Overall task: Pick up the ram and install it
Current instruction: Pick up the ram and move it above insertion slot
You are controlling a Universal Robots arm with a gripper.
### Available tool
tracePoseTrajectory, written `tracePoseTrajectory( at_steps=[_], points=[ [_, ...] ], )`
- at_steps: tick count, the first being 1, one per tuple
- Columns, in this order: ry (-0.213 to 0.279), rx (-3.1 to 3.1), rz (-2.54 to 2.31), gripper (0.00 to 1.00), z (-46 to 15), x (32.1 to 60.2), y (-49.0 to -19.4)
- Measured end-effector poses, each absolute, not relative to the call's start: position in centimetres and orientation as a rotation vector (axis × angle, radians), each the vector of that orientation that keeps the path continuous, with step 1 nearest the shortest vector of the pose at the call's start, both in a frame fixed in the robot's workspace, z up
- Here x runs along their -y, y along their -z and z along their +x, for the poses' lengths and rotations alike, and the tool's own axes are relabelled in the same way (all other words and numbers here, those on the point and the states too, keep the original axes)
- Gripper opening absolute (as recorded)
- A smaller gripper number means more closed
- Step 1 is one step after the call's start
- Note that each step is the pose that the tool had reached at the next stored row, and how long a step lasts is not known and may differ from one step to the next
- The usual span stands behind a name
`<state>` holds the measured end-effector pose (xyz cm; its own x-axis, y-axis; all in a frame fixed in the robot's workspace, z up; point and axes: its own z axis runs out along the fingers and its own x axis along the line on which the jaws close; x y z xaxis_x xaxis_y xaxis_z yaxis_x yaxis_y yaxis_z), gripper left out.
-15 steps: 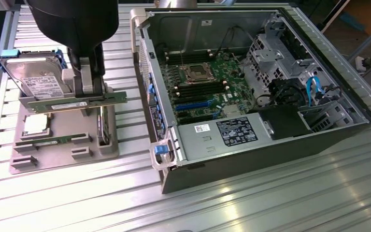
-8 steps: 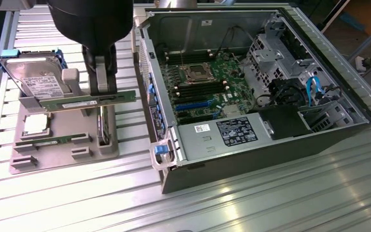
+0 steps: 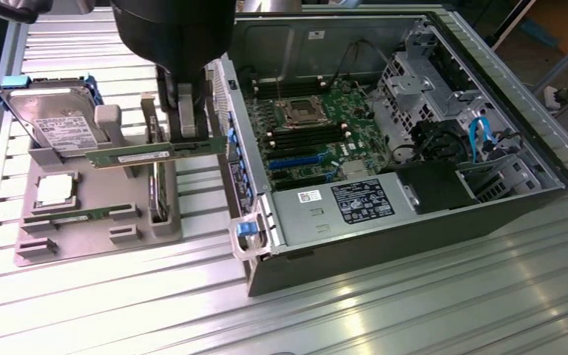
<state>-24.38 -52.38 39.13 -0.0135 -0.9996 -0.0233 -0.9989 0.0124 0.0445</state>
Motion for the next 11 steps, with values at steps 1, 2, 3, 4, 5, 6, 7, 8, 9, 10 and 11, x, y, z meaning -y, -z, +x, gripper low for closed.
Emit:
tracePoseTrajectory(
  at_steps=[1,2,3,4,5,6,7,8,9,10,11],
  points=[
    [0.075,2.225,2.196,0.12,-24.1,52.4,-39.1],
    [0.075,2.225,2.196,0.12,-23.9,52.4,-39.1],
    [0.075,2.225,2.196,0.12,-23.6,52.4,-39.1],
    [0.075,2.225,2.196,0.12,-23.3,52.4,-39.1],
    [0.075,2.225,2.196,0.12,-23.1,52.4,-39.1],
    [0.075,2.225,2.196,0.12,-22.8,52.4,-39.1],
    [0.075,2.225,2.196,0.12,-22.5,52.4,-39.1],
    [0.075,2.225,2.196,0.12,-22.3,52.4,-39.1],
    [0.075,2.225,2.196,0.12,-22.0,52.4,-39.1],
    [0.075,2.225,2.196,0.12,-21.8,52.4,-39.1],
    [0.075,2.225,2.196,0.12,-21.5,52.4,-39.1]
  ],
)
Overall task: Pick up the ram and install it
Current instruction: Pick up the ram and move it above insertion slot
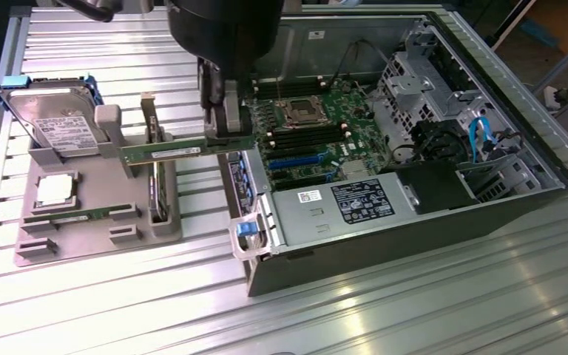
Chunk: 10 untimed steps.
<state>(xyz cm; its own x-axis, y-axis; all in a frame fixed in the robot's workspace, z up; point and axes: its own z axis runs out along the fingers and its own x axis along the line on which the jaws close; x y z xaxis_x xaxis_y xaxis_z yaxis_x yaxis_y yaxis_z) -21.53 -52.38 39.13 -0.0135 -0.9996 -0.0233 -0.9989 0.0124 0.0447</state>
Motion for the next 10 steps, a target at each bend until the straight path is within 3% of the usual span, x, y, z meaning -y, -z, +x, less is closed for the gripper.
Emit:
tracePoseTrajectory(
  at_steps=[10],
  points=[
    [0.076,2.225,2.196,0.12,-18.7,52.4,-39.1]
  ],
)
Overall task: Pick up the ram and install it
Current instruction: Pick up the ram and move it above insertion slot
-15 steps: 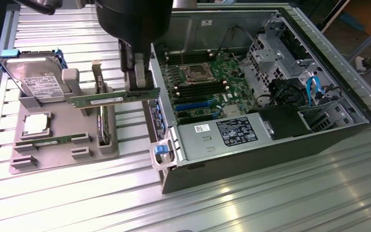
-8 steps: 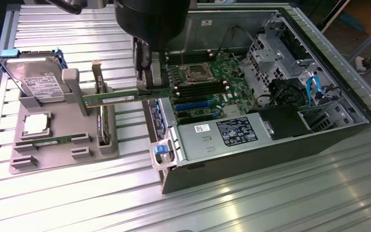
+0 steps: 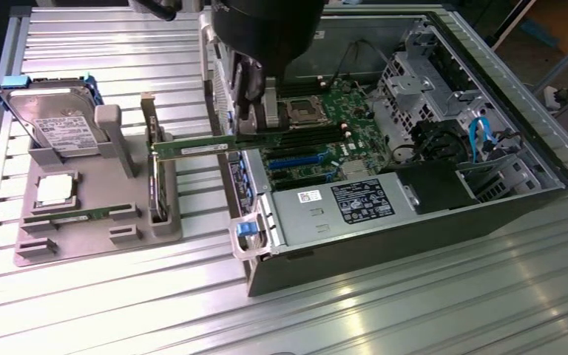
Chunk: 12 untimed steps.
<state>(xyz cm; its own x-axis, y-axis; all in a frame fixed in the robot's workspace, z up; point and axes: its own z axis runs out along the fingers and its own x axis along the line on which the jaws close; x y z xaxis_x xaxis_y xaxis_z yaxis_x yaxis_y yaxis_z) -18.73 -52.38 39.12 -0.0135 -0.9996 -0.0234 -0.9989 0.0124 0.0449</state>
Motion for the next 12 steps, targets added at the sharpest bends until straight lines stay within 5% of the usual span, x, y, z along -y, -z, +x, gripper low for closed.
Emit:
tracePoseTrajectory(
  at_steps=[12],
  points=[
    [0.076,2.224,2.196,0.12,-15.2,52.4,-39.1]
  ],
)
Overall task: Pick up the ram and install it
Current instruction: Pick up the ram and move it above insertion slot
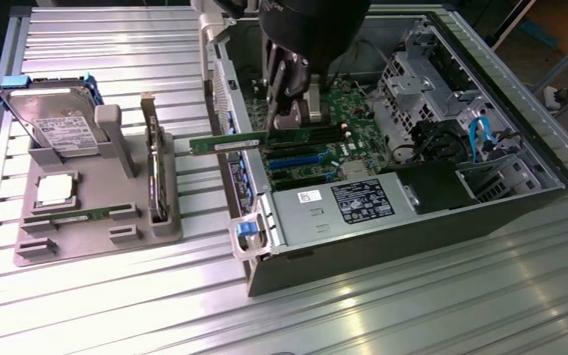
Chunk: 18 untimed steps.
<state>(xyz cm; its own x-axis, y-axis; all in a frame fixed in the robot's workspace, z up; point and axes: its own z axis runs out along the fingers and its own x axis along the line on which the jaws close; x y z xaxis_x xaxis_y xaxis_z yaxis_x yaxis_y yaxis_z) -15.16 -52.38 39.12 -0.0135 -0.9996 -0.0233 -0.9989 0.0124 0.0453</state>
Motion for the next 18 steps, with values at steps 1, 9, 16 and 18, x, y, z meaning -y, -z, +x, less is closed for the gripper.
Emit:
tracePoseTrajectory(
  at_steps=[1,9,16,18],
  points=[
    [0.076,2.224,2.196,0.12,-14.9,52.4,-39.1],
    [0.076,2.224,2.196,0.12,-12.0,52.4,-39.1],
    [0.077,2.224,2.195,0.12,-10.3,52.4,-39.1],
    [0.077,2.224,2.195,0.12,-9.7,52.4,-39.1]
  ],
)
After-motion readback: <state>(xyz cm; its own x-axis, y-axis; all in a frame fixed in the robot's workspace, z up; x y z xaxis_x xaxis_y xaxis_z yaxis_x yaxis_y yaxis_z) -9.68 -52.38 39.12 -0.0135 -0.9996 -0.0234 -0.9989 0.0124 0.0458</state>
